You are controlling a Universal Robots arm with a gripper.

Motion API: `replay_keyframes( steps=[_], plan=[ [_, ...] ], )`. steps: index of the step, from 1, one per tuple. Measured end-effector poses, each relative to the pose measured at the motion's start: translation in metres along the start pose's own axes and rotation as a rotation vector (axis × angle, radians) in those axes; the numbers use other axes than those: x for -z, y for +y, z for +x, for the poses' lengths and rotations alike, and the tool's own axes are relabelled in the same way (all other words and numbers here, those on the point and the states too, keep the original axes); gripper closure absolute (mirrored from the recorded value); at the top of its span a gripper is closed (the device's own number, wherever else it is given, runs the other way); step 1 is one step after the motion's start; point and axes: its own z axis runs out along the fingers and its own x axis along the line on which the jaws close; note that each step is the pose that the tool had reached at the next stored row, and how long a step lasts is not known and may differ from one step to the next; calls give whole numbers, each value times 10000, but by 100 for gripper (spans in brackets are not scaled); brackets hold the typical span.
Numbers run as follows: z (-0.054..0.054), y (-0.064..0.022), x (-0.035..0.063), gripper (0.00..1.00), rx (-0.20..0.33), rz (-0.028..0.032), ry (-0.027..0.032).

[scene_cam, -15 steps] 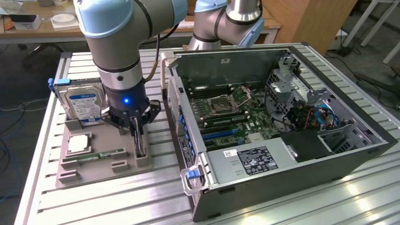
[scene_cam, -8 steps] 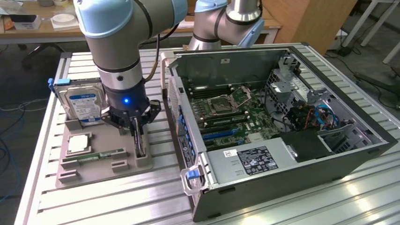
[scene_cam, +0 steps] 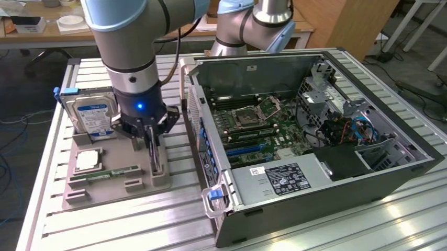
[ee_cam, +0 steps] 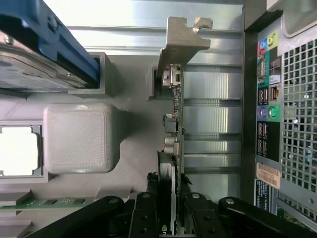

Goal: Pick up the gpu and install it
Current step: 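Pick up the gpu and move the gpu toward the slot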

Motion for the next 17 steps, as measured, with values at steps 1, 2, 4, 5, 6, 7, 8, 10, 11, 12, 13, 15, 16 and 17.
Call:
replay_keyframes(
  steps=[1, 2, 4, 5, 6, 7, 8, 10, 11, 12, 13, 15, 16, 17],
  plan=[
    [-1, 1, 29, 74, 0, -1, 0],
    [-3, 3, 61, 74, 0, -2, 0],
    [-6, 6, 122, 74, 0, -2, -1],
    [-7, 7, 146, 74, 0, -3, -1],
    [-8, 8, 170, 74, 1, -4, -1],
    [-9, 9, 195, 74, 0, -7, 0],
    [-10, 10, 220, 74, 1, -11, 0],
    [-12, 12, 266, 74, 0, -15, -1],
    [-13, 13, 283, 74, 0, -15, 0],
    [-14, 13, 299, 74, 0, -16, 1],
    [-14, 14, 313, 74, 0, -20, -1],
    [-16, 15, 345, 74, -1, -38, 0],
    [-16, 16, 360, 74, -1, -54, 0],
    [-17, 17, 367, 74, -2, -62, -1]
  ],
)
